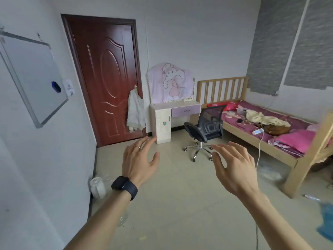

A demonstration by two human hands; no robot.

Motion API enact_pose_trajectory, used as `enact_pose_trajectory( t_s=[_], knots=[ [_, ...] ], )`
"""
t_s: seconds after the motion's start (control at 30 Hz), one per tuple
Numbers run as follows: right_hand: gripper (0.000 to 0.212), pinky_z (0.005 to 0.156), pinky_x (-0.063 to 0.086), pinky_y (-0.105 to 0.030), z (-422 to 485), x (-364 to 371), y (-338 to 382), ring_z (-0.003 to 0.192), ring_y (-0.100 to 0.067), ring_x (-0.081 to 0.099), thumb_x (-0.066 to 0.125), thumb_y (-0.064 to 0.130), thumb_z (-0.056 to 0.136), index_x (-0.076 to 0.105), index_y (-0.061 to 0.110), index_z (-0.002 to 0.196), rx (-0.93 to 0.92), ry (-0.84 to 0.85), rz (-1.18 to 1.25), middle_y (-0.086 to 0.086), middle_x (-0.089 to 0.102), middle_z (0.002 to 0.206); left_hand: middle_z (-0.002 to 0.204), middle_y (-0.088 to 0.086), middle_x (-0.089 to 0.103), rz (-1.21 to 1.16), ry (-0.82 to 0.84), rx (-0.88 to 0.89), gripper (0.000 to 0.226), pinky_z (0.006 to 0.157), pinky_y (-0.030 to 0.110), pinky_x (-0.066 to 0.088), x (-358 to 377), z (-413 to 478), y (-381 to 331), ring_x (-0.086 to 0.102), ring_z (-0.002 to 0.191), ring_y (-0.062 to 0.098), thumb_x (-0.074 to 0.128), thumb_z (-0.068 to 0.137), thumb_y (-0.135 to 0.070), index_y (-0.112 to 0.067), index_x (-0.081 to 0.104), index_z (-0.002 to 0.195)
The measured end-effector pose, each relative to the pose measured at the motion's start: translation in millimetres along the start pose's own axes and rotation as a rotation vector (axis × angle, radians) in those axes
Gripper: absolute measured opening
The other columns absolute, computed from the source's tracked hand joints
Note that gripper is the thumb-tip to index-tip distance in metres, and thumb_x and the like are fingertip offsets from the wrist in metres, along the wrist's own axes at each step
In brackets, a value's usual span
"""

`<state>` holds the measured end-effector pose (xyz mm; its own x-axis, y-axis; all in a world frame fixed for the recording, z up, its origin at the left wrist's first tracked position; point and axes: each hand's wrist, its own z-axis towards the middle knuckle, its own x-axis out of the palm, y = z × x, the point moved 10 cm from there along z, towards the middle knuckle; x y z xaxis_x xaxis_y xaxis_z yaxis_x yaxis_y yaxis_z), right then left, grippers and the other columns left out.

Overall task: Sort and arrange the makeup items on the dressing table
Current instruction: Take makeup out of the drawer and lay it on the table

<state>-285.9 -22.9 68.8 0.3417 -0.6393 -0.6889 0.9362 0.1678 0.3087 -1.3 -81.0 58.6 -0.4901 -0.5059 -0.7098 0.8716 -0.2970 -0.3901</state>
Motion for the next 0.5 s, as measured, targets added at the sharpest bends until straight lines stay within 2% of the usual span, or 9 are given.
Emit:
enact_pose_trajectory(
  t_s=[0.3,0.43,0.5],
  knots=[
    [0.024,0.098,0.043,-0.045,140.4,130.2,-63.6,0.130,-0.023,0.049,0.058,0.034,0.098,0.071,0.032,0.118,0.024,0.036,0.095,0.014,0.068,0.124,0.140,-0.008,0.055,0.055,0.049,-0.051,0.047,0.111,0.036,0.033,110.1,139.4,39.9,0.050,0.128,0.018,0.061,0.092,-0.035,-0.034,0.054,0.138],
    [0.036,0.097,0.045,-0.047,203.0,178.3,-85.5,0.127,-0.024,0.051,0.047,0.042,0.095,0.072,0.031,0.118,0.022,0.033,0.135,0.013,0.069,0.122,0.140,-0.009,0.056,0.044,0.045,-0.078,0.047,0.110,0.038,0.036,150.3,200.1,58.6,0.052,0.127,0.019,0.063,0.091,-0.032,-0.032,0.056,0.137],
    [0.032,0.099,0.044,-0.046,229.1,203.4,-96.8,0.128,-0.023,0.050,0.050,0.040,0.098,0.071,0.031,0.120,0.029,0.057,0.134,0.014,0.069,0.123,0.139,-0.008,0.056,0.043,0.048,-0.084,0.046,0.110,0.039,0.037,169.3,226.1,67.0,0.052,0.127,0.020,0.063,0.091,-0.031,-0.031,0.056,0.137]
  ],
)
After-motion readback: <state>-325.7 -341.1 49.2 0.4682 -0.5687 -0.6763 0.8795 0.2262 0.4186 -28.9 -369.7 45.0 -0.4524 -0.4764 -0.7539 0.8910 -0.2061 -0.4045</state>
